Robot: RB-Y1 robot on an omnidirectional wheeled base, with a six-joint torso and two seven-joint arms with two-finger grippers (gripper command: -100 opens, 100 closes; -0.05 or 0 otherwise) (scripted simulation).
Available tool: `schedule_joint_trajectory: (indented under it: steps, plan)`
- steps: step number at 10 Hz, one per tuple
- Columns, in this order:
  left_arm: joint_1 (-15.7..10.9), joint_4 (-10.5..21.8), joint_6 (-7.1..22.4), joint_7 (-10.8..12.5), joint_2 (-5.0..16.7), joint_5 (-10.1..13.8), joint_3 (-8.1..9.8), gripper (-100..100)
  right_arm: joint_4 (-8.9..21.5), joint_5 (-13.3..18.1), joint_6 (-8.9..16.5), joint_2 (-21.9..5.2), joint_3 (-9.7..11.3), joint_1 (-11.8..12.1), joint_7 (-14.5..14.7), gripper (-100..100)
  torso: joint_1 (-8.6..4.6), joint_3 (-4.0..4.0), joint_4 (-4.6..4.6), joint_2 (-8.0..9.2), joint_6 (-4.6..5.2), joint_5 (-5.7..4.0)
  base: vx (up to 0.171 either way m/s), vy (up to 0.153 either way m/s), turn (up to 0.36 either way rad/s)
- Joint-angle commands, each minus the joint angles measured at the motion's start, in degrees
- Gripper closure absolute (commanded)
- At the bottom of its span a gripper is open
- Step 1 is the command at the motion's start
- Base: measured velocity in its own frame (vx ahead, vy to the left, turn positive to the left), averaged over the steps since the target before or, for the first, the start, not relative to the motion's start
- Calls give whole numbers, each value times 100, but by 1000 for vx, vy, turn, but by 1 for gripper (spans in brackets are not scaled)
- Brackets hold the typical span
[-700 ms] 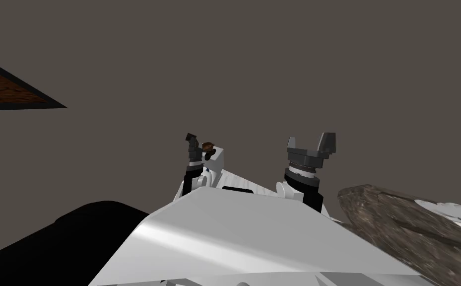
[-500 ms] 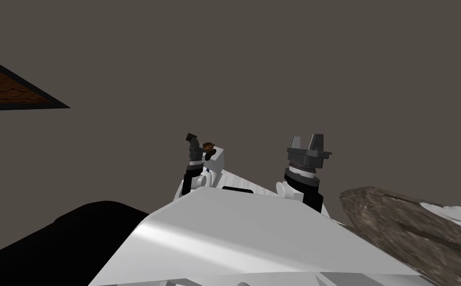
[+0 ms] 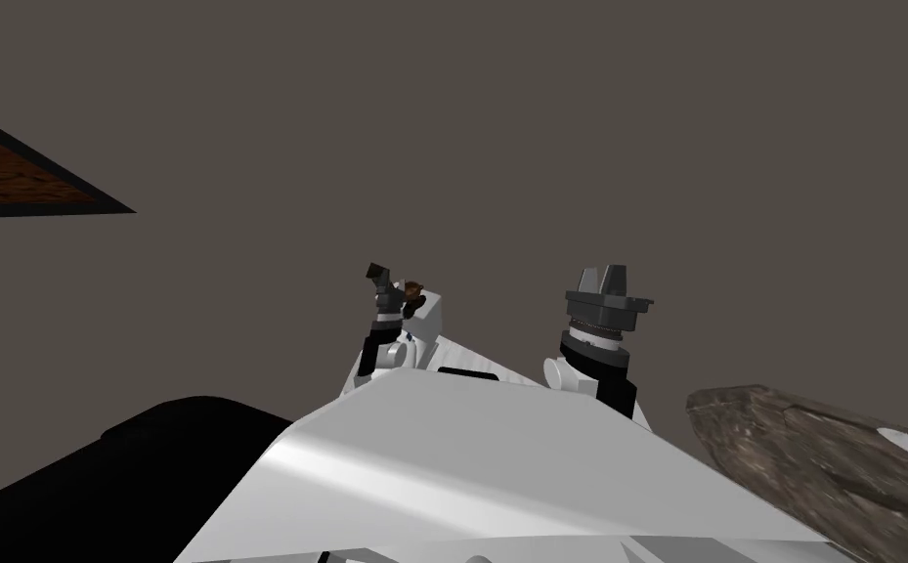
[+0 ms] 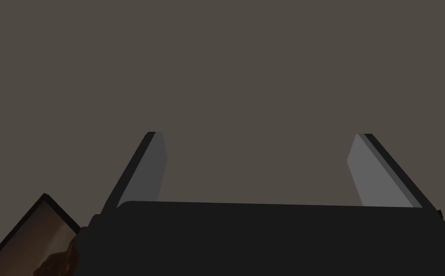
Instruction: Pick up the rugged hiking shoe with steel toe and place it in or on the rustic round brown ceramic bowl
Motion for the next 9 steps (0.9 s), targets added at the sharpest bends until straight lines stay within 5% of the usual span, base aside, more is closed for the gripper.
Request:
schedule_joint_trajectory:
  steps: [1, 9]
  plan:
    - [-121, 84, 146, 171, 73, 250, -40, -100, 0, 0, 0, 0, 0, 0, 0, 0, 0, 0, 0, 0, 0, 0, 61, -18, 51]
    - [-676, 529, 987, 1017, 228, 1500, -267, -100, 0, 0, 0, 0, 0, 0, 0, 0, 2, 2, 1, 5, 0, 0, 59, -14, 50]
